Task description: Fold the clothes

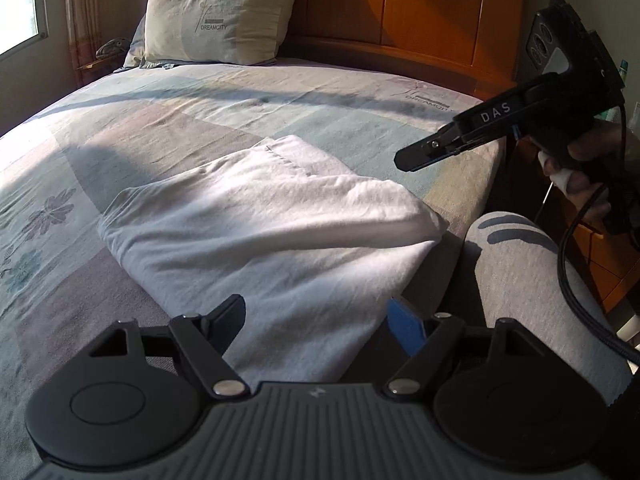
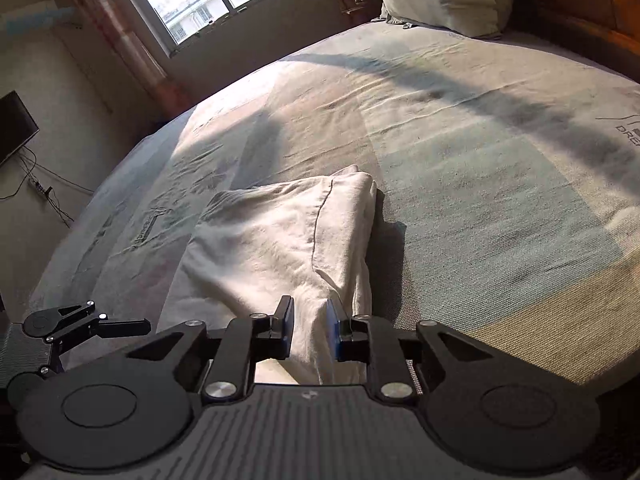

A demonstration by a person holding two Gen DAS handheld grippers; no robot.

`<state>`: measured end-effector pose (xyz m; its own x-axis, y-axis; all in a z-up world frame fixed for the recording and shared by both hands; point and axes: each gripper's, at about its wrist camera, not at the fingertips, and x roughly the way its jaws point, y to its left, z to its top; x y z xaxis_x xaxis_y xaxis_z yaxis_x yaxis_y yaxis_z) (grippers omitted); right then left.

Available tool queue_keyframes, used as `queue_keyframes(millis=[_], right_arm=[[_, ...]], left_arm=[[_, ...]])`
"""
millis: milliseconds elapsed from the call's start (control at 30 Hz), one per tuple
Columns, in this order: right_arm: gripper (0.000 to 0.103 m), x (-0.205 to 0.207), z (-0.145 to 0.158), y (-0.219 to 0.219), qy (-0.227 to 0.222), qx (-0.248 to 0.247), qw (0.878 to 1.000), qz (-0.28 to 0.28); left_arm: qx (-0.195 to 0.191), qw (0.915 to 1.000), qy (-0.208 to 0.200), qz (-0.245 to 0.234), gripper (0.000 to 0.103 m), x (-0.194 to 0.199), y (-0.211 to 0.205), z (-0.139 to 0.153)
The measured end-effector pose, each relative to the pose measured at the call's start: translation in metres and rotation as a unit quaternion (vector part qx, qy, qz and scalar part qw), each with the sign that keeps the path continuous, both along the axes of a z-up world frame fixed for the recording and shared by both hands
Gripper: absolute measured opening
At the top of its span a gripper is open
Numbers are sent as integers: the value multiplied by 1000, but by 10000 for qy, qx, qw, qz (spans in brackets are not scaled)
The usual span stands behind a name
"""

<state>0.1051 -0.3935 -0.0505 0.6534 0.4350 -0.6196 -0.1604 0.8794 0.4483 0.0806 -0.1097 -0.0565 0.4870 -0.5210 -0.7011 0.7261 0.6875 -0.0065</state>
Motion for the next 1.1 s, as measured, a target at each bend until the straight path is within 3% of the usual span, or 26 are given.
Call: queue_keyframes(millis=[200,267,300,333,533,600,700,900,967,1033,1100], right_arm=[[30,57,-26,2,57,-31,9986,-517],[29,72,-34,6,94,-38,9989,-449],[22,80,-38,8,121,-26,9992,-384],[7,86,-40,10,128,-97,9992,-356],[7,121,-37,-4,55,-333,9969,-711],[13,122,-32,-10,93,-118,9977,-665],[35,116,-27,-12,66,93,9988,-481],[36,134,-45,3,189,26,9994,-306],[19,138,-47,11,137,-99,9995,-254],[9,137,-41,20,-83,-341,9991,-219],[8,141,-34,26,-307,-578,9976,-220]], left_arm=[[177,9985,510,-97,79,10,-12,-33],[113,9987,485,-120,81,5,-7,-35],[94,9985,530,-127,83,3,-5,-35],[75,9982,575,-134,83,2,-3,-35],[68,9977,639,-194,83,-1,3,-34],[-29,9975,701,-130,83,1,4,-32],[-146,9971,750,-50,83,2,6,-32],[-250,9965,795,-29,83,1,8,-29],[-243,9965,803,-47,83,1,8,-29],[-254,9962,828,-62,83,1,8,-29],[-257,9959,868,-79,84,2,8,-31]])
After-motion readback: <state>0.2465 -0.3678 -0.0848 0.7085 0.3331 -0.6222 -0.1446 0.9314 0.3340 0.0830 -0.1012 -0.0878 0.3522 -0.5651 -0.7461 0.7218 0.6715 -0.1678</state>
